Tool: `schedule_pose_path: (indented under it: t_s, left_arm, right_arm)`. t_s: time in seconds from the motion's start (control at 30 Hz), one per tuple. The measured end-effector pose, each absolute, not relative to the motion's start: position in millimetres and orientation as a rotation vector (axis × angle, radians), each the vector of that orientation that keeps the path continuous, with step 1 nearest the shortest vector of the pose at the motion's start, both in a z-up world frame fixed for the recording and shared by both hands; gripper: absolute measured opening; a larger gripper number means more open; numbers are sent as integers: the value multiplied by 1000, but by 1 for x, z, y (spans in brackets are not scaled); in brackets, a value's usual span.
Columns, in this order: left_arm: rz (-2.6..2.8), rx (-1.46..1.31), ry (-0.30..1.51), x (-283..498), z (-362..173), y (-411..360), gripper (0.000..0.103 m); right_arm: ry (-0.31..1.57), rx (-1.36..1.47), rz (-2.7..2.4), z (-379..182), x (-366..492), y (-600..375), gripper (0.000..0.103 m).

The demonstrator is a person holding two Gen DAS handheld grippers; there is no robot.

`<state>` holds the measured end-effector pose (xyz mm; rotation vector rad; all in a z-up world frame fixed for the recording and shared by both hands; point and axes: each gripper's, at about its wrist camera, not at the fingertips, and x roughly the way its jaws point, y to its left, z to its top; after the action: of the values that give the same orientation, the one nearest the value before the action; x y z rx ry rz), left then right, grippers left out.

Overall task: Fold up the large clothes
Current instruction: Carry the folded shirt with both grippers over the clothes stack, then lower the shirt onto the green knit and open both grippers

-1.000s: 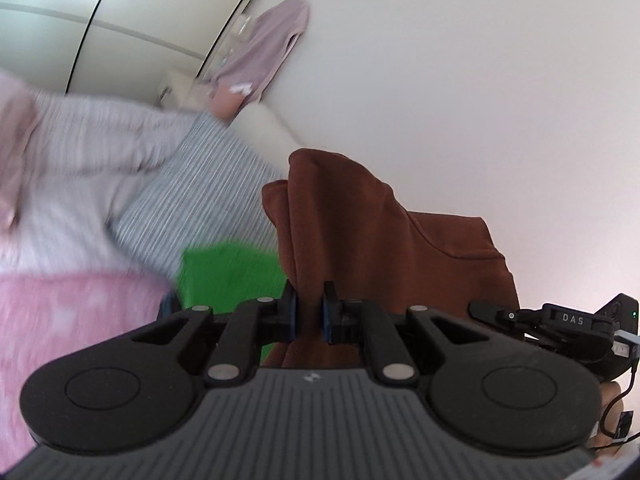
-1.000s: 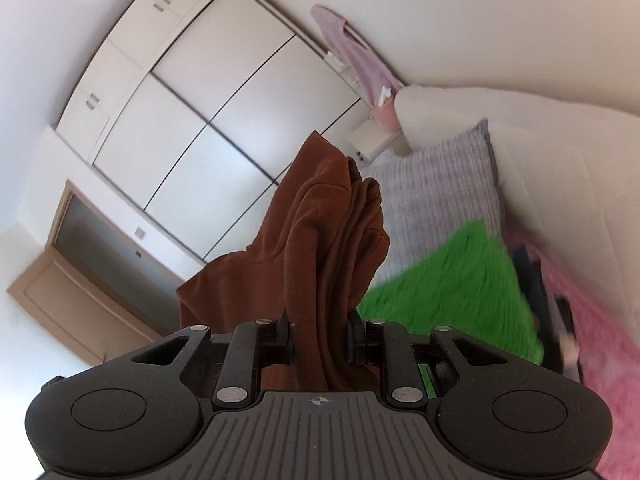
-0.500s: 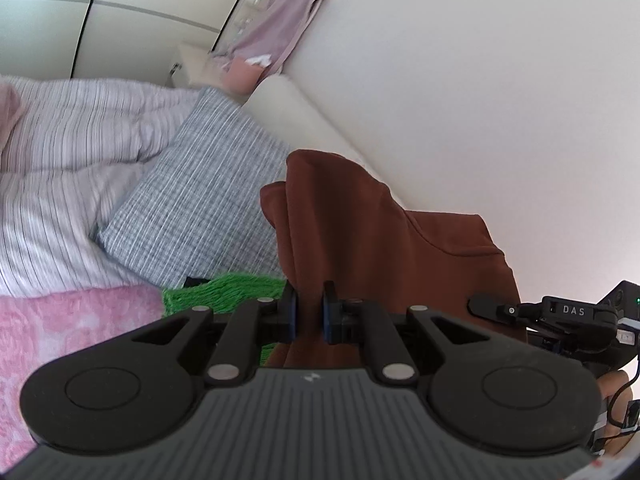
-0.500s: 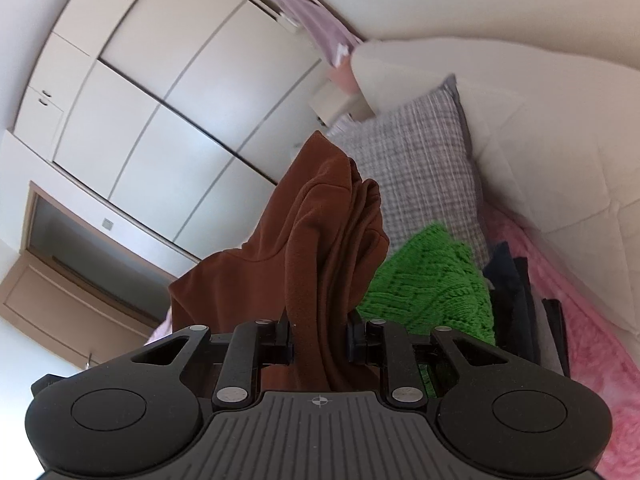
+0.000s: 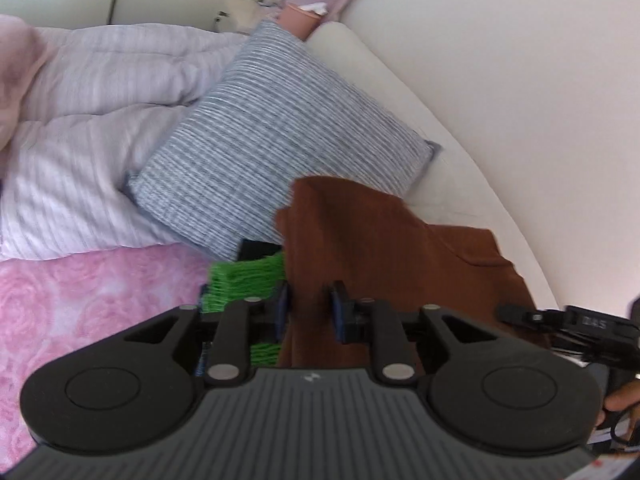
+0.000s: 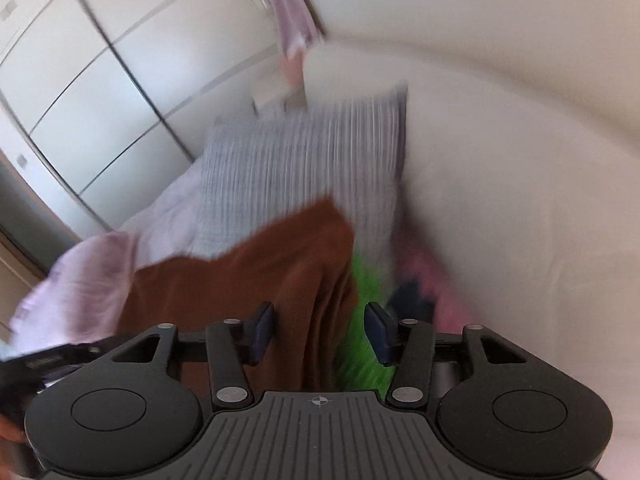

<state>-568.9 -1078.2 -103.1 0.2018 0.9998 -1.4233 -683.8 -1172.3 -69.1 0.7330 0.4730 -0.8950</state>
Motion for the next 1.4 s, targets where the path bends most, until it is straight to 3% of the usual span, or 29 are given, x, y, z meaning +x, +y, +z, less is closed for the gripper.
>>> schedule_pose_path:
  t_s: [0.2, 0.3, 0.5, 0.73, 0.83, 1.0, 1.17, 1.3, 1.4]
  left_arm:
    - [-1409, 186, 791, -579, -70, -1079, 19]
    - [-1470, 231, 708, -601, -65, -1094, 19]
    - [-1440, 333, 739, -612, -124, -1117, 19]
    - [-1446, 332, 720, -607, -119, -1107, 17]
    - [-1466, 269, 756, -603, -96, -1082, 30]
    - [-1518, 307, 758, -624, -80, -1028, 35]
    - [-1472, 411, 808, -644, -101, -1017, 39]
    - [-1438, 439, 797, -649, -98, -1015, 40]
    - [-1442, 463, 757, -654, -82, -1003, 47]
  right_arm:
    - [415, 430, -968, -49, -656, -1152, 46]
    - [460, 364, -975, -68, -633, -1150, 39]
    - [585, 310, -1036, -118, -623, -1147, 37]
    - [524, 342, -1057, -84, -646, -1124, 37]
    - [462, 408, -1027, -64, -668, -1087, 37]
    - [482, 432, -985, -63, -676, -1029, 37]
    - [590, 381, -980, -90, -655, -1022, 37]
    - [605, 414, -996, -72, -656, -1018, 37]
    - [595, 425, -1017, -61, -664, -1004, 43]
